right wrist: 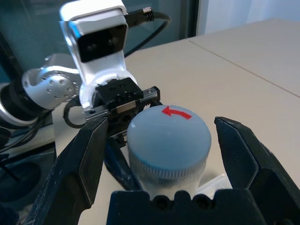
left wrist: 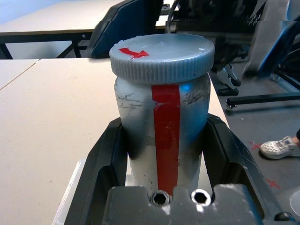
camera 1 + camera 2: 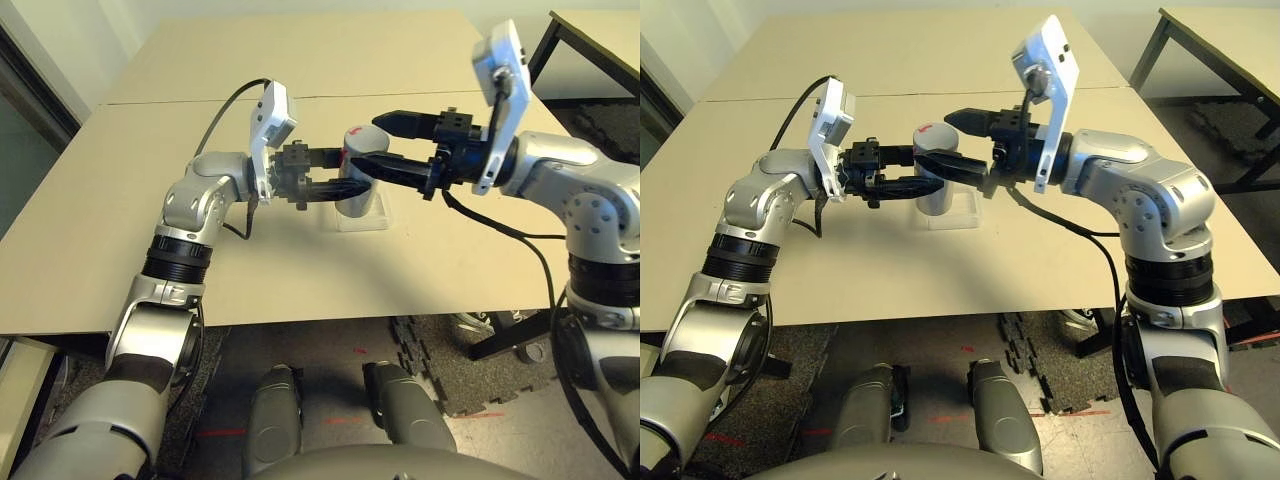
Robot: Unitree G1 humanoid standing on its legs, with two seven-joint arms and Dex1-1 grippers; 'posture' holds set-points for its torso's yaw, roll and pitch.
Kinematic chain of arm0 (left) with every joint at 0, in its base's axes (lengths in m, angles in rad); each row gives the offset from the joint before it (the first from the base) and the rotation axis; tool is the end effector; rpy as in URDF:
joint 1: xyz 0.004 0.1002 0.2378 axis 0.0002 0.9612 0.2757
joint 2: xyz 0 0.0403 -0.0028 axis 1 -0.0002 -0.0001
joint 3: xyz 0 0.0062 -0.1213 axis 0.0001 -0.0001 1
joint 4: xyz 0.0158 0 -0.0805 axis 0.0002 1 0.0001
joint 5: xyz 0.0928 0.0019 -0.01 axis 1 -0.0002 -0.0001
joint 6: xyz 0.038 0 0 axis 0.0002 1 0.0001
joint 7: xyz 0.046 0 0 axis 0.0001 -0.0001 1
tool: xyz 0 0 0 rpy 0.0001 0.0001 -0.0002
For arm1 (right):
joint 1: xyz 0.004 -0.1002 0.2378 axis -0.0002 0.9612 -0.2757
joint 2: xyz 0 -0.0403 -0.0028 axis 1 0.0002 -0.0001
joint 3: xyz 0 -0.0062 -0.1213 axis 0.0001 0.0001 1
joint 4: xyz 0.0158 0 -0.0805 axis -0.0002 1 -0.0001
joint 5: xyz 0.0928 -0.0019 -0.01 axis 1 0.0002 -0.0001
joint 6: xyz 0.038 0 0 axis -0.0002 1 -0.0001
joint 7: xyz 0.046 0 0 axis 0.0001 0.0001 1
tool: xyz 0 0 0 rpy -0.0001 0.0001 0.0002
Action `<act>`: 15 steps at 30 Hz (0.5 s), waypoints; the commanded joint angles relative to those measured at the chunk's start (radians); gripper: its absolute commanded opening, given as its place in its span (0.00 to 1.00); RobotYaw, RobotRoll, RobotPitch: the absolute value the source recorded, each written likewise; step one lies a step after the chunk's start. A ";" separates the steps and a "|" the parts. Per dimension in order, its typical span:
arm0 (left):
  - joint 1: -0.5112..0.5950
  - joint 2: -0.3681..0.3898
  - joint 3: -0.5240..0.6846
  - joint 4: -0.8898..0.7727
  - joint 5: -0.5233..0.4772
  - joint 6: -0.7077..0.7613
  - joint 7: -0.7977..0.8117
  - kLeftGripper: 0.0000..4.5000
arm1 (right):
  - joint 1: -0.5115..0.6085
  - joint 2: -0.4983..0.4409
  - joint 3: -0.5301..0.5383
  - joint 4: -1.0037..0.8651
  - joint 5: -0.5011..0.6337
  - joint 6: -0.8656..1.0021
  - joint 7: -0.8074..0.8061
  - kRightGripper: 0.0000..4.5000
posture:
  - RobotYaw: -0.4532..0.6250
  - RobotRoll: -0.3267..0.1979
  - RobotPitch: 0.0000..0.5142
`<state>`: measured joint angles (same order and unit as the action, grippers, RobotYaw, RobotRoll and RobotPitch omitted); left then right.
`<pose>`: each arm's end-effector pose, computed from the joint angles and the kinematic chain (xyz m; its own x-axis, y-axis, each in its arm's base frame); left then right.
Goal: Pour the medicine from the bottle into the box.
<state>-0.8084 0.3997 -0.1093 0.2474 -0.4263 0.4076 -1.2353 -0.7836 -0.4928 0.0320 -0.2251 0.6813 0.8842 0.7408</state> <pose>0.3306 0.1691 0.1854 0.1242 -0.9916 -0.0373 0.9865 0.1194 0.1117 0.2837 -0.1664 0.2292 0.3801 0.9246 -0.0262 -0.9240 0.3783 -0.0558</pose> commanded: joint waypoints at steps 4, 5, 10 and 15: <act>0.007 -0.007 -0.012 -0.022 0.007 0.000 0.006 0.55 | -0.038 0.024 0.021 0.054 -0.058 -0.046 -0.005 1.00 | 0.26 0.62 0.20; 0.010 -0.008 -0.012 -0.025 0.006 0.001 0.008 0.55 | -0.040 0.024 0.016 0.063 -0.064 -0.050 -0.008 1.00 | 0.26 0.62 0.20; 0.016 -0.009 -0.011 -0.030 0.003 0.003 0.013 0.55 | -0.043 0.024 -0.002 0.075 -0.073 -0.054 -0.015 1.00 | 0.25 0.62 0.20; 0.011 -0.010 -0.010 -0.016 0.006 -0.004 0.013 0.55 | -0.029 0.019 -0.024 0.064 -0.067 -0.045 -0.026 1.00 | 0.25 0.62 0.21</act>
<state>-0.8038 0.3913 -0.1100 0.2403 -0.4267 0.4082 -1.2187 -0.8130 -0.4692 0.0353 -0.1559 0.6148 0.8381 0.7308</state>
